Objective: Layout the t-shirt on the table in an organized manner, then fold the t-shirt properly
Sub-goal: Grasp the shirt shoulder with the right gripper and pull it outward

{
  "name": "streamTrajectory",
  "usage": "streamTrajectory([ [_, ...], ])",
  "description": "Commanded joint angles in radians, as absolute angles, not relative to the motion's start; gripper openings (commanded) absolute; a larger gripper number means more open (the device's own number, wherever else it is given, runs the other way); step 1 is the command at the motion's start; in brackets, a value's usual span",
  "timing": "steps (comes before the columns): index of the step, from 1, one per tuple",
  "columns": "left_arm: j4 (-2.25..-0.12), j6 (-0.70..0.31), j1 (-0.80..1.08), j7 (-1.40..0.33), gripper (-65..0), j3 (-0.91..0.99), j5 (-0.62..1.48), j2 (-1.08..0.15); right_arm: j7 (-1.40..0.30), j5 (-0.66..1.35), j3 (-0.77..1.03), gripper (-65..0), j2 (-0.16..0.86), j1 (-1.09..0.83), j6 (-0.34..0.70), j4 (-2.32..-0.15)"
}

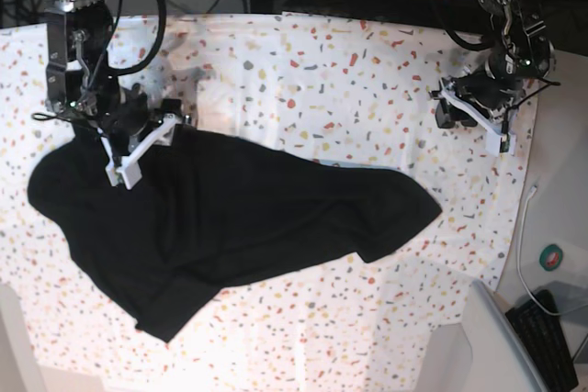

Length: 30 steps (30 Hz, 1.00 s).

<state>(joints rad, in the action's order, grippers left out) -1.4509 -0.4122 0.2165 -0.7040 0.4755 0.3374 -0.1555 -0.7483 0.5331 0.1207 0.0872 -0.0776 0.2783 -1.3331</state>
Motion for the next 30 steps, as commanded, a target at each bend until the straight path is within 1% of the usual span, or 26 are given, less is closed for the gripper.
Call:
streamTrajectory([
  [1,-1.468,-0.417,0.216,-0.688,-37.5,0.484,0.344,-0.168,-0.728,0.549,0.124,-37.5,0.088,-0.053,0.288,-1.334],
  [11,-1.468,-0.417,0.222,-0.688,-37.5,0.487,0.344,-0.171,-0.727,0.553,0.124,-38.4,0.081,-0.024,0.289,-1.31],
  [12,-1.468,-0.417,0.222,-0.688,-37.5,0.487,0.344,-0.171,-0.727,0.555,0.124,-40.7,0.081,-0.024,0.289,-1.314],
  [13,-1.466,-0.417,0.222,-0.688,-37.5,0.487,0.344,-0.171,-0.728,0.555,0.124,-45.8,0.081,-0.025,0.291,-1.319],
  [14,-1.466,-0.417,0.222,-0.688,-37.5,0.487,0.344,-0.171,-0.731,0.556,0.124,-53.3,0.079,-0.027,0.291,-1.331],
  [15,-1.466,-0.417,0.222,-0.688,-37.5,0.487,0.344,-0.171,-0.734,0.556,0.124,-62.6,0.076,-0.033,0.295,-1.343],
  [16,-1.466,-0.417,0.222,-0.688,-37.5,0.487,0.344,-0.171,-0.734,0.556,0.124,-65.0,0.062,-0.045,0.311,-1.362],
  [18,-1.466,-0.417,0.222,-0.688,-37.5,0.489,0.344,-0.171,-0.736,0.556,0.124,-65.0,0.038,-0.074,0.34,-1.412],
  [21,-1.466,-0.417,0.222,-0.688,-37.5,0.489,0.344,-0.173,-0.785,0.556,0.087,-65.0,0.001,-0.116,0.346,-1.494],
  [23,-1.466,-0.417,0.22,-0.688,-37.5,0.49,0.344,-0.173,-0.814,0.556,0.001,-65.0,-0.013,-0.13,0.346,-1.518],
  [27,-1.471,-0.417,0.217,-0.688,-37.5,0.49,0.354,-0.185,-0.783,0.553,-0.193,-65.0,-0.021,-0.134,0.337,-1.52],
  [30,-1.477,-0.418,0.223,-0.693,-37.5,0.489,0.355,-0.183,-0.773,0.555,-0.246,-65.0,-0.021,-0.107,0.337,-1.52],
])
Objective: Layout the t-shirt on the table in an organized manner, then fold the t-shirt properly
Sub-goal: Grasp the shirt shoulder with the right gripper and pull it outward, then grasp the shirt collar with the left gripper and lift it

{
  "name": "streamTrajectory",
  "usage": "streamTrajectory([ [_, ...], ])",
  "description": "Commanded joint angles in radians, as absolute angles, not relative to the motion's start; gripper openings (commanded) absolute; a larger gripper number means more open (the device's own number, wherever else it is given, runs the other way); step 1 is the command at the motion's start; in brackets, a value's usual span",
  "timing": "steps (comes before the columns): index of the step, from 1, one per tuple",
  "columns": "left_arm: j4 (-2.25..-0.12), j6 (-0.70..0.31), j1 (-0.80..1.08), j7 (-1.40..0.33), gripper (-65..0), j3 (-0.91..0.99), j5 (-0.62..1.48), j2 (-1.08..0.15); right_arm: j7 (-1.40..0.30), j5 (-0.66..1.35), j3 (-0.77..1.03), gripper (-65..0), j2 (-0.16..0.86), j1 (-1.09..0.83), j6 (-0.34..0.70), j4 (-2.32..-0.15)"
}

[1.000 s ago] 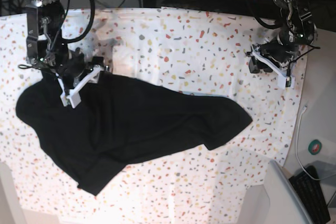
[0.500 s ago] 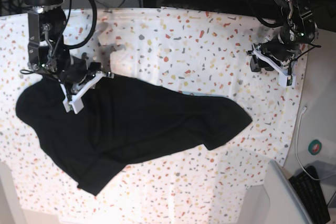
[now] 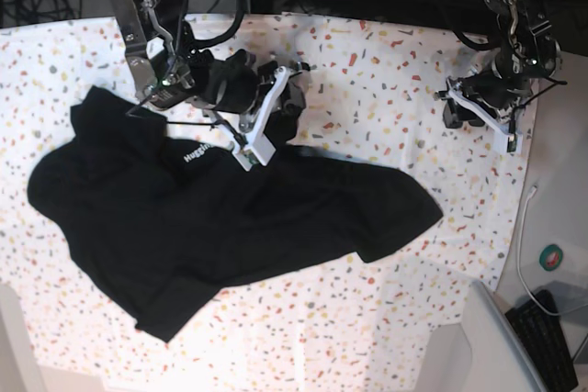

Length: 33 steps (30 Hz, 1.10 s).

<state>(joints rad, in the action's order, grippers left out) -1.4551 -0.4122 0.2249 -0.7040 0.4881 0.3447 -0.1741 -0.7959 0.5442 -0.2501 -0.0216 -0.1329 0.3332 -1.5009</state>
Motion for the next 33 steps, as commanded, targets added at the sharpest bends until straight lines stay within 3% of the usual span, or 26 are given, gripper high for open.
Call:
streamTrajectory([
  [1,-1.478,-0.42,0.237,-0.693,-37.5,0.486,0.355,-0.182,-0.783,0.555,-0.269,-65.0,-0.021,-0.093,0.337,-1.52],
  [5,-1.508,-0.42,0.285,-0.693,-37.5,0.476,0.357,-0.174,-0.868,0.553,-0.36,-65.0,-0.015,-0.041,0.337,-1.526],
  [8,-1.547,-0.42,0.311,-0.693,-37.5,0.476,0.357,-0.174,-0.937,0.556,-0.39,-42.6,-0.013,-0.016,0.338,-1.55],
  [10,-1.596,-0.42,0.329,-0.693,-37.5,0.476,0.355,-0.177,-0.975,0.556,-0.387,-33.3,-0.012,-0.016,0.344,-1.596],
  [11,-1.626,-0.42,0.34,-0.693,-37.5,0.476,0.355,-0.177,-0.981,0.556,-0.381,-32.1,-0.008,-0.019,0.344,-1.633],
  [18,-1.799,-0.42,0.392,-0.688,-37.7,0.295,0.325,-0.18,-0.978,0.555,-0.156,-32.4,0.076,-0.094,0.34,-1.85],
  [24,-1.862,-0.415,0.326,-0.688,-37.7,-0.11,-0.087,-0.177,-0.984,0.55,0.213,-31.7,0.096,-0.104,0.348,-1.853],
  [29,-1.848,-0.415,0.255,-0.71,-37.5,-0.401,-0.39,-0.09,-0.98,0.556,0.334,-31.7,0.186,-0.097,0.348,-1.802],
  [33,-1.747,-0.415,0.157,-0.872,-37.5,-0.596,-0.522,-0.015,-0.98,0.556,0.432,-31.7,0.196,-0.097,0.348,-1.75],
])
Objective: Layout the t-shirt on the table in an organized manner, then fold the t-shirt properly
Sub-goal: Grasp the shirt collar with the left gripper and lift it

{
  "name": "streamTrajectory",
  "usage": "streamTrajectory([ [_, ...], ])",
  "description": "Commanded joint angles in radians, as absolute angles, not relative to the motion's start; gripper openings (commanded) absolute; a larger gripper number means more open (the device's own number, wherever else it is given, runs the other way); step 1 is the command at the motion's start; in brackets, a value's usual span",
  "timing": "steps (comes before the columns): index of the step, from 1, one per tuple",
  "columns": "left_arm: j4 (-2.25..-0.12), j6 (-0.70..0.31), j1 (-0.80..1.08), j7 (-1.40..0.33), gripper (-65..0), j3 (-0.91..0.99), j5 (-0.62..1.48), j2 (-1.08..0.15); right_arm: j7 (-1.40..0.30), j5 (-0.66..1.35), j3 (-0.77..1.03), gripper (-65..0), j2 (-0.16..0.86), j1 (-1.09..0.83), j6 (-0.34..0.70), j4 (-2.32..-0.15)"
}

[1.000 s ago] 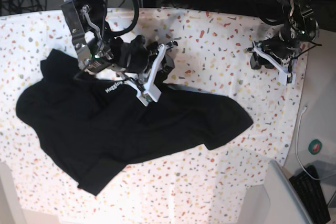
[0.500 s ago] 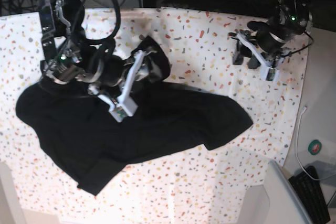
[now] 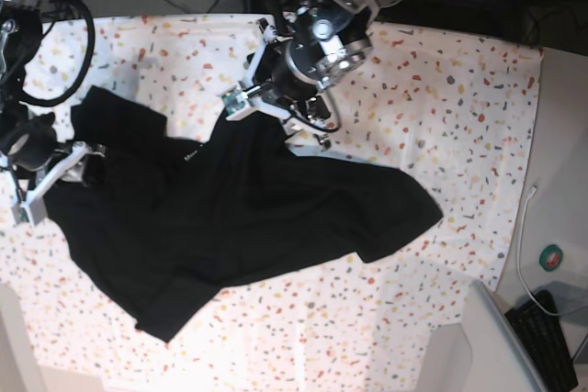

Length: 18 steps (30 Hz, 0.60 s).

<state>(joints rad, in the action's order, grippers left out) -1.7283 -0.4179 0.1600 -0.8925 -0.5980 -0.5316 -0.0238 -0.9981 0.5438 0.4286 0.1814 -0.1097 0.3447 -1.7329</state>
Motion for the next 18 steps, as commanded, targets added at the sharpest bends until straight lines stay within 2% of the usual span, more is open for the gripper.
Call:
streamTrajectory([
  [1,-1.71,-0.415,0.131,-0.905,-37.5,-0.638,-0.522,-0.005,-0.98,0.556,0.449,-31.7,0.196,-0.101,0.348,-1.741],
  [8,-1.59,-0.415,0.09,-0.949,-37.5,-0.763,-0.522,0.005,-0.98,0.553,0.463,-31.7,0.196,-0.117,0.348,-1.73],
  [14,-1.526,-0.415,0.113,-0.938,-37.5,-0.745,-0.522,0.005,-0.98,0.555,0.463,-31.7,0.194,-0.119,0.348,-1.73],
  [18,-1.495,-0.415,0.122,-0.857,-37.5,-0.705,-0.521,0.005,-0.98,0.555,0.463,-31.7,0.191,-0.119,0.348,-1.73],
])
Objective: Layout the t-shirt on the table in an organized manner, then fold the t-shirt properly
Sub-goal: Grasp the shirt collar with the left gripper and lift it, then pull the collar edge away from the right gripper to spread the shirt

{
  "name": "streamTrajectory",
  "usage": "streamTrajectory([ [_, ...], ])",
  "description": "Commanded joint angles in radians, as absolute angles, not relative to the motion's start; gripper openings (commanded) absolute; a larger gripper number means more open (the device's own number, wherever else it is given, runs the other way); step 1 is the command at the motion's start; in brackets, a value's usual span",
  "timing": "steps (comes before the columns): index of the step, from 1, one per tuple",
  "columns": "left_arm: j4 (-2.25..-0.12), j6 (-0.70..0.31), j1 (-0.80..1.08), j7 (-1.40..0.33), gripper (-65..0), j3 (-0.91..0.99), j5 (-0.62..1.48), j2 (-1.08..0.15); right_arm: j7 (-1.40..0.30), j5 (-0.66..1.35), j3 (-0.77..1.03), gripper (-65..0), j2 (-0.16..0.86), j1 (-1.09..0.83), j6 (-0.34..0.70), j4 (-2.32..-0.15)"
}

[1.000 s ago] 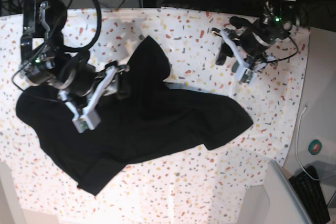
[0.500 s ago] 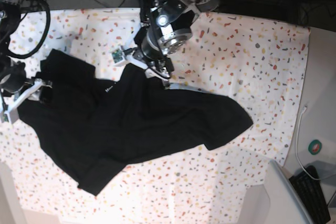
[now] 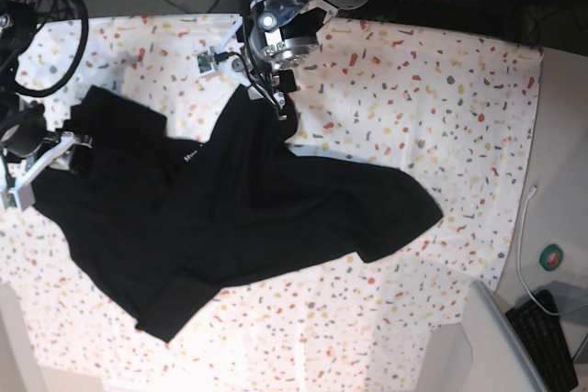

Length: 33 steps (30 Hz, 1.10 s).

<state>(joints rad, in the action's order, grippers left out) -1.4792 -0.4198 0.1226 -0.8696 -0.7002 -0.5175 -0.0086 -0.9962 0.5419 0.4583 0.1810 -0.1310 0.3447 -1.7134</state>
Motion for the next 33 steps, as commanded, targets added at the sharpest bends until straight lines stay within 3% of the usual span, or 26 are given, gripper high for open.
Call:
streamTrajectory([
  [1,-1.486,-0.415,0.13,-0.846,-37.5,-0.687,-0.526,0.007,-0.98,0.555,0.463,-31.7,0.191,-0.119,0.348,-1.73],
  [7,-1.46,-0.314,0.139,-0.745,-37.5,-0.61,-0.521,0.007,-0.98,0.555,0.464,-31.7,0.191,-0.119,0.348,-1.73],
  [14,-1.36,-0.309,0.111,-0.722,-38.3,-0.608,-0.521,0.007,-0.98,0.555,0.464,-31.7,0.189,-0.119,0.348,-1.728],
  [15,-1.36,-0.309,0.11,-0.722,-41.5,-0.607,-0.521,0.007,-0.98,0.555,0.464,-31.7,0.189,-0.119,0.348,-1.728],
  [18,-1.363,-0.309,0.108,-0.722,-65.0,-0.602,-0.521,0.005,-0.98,0.552,0.464,-31.7,0.193,-0.12,0.348,-1.728],
  [25,-1.365,-0.309,0.119,-0.722,-65.0,-0.495,-0.521,-0.002,-0.978,0.55,0.562,-31.7,0.194,-0.125,0.36,-1.684],
  [30,-1.469,-0.312,0.171,-0.722,-65.0,-0.412,-0.521,-0.036,-0.978,0.549,0.611,-32.3,0.194,-0.16,0.522,-1.658],
  [33,-1.521,-0.311,0.208,-0.722,-65.0,-0.355,-0.521,-0.059,-0.978,0.549,0.613,-32.3,0.193,-0.186,0.555,-1.658],
])
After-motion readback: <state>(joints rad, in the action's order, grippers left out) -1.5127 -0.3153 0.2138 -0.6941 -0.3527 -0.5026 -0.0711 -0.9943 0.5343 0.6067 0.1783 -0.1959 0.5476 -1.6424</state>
